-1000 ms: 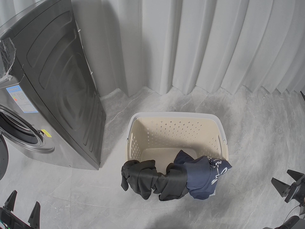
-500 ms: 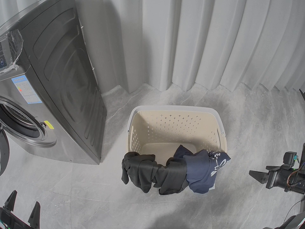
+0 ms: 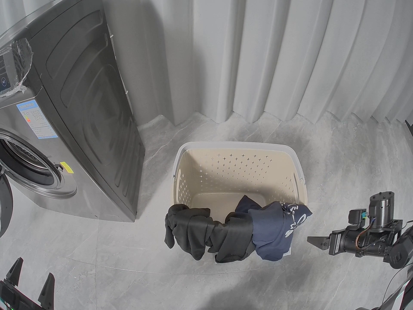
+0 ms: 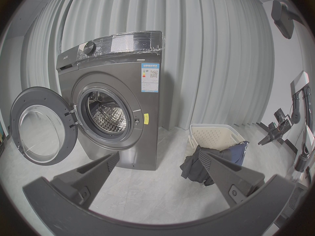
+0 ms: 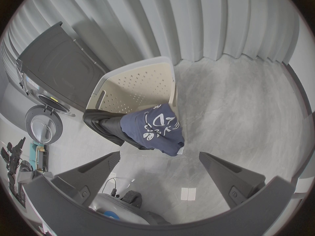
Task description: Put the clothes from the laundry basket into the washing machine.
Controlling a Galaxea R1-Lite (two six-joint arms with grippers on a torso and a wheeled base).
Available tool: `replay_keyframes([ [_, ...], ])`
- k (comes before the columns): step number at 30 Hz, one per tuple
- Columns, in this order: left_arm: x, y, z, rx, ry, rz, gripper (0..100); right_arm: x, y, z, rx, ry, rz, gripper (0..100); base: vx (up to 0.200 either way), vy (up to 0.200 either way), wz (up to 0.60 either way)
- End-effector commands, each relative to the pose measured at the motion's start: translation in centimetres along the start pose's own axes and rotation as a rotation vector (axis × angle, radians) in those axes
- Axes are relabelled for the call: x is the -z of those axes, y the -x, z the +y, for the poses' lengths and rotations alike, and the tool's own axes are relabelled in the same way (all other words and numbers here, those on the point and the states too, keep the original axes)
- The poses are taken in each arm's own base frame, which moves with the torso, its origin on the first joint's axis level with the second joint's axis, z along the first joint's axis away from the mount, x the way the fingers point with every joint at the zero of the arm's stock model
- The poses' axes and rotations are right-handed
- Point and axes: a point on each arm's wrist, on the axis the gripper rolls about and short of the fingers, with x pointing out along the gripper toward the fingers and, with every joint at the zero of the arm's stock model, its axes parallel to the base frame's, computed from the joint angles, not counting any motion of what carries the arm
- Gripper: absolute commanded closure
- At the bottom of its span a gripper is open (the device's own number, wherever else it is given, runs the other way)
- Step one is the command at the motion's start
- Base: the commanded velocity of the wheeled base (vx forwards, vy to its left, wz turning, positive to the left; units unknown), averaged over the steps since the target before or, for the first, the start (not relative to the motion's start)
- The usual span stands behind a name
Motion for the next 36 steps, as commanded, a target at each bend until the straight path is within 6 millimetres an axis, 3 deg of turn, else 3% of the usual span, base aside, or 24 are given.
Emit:
replay_keyframes([
  [1,0.5,0.0,0.0,-0.001,0.0,0.001,0,1.5,-3.2,0.1,-0.003,0.009,0.108,0,0.0,0.0,0.0],
  [18,0.5,0.0,0.0,0.0,-0.003,0.001,0,4.2,-9.3,0.0,-0.045,0.048,0.089,0,0.0,0.0,0.0],
  [27,0.5,0.0,0.0,0.0,-0.003,0.001,0,3.5,-11.3,0.1,-0.069,0.059,-0.007,0,0.0,0.0,0.0],
  [36,0.5,0.0,0.0,0.0,-0.003,0.002,0,2.8,-12.0,0.7,-0.095,0.071,-0.044,0,0.0,0.0,0.0],
])
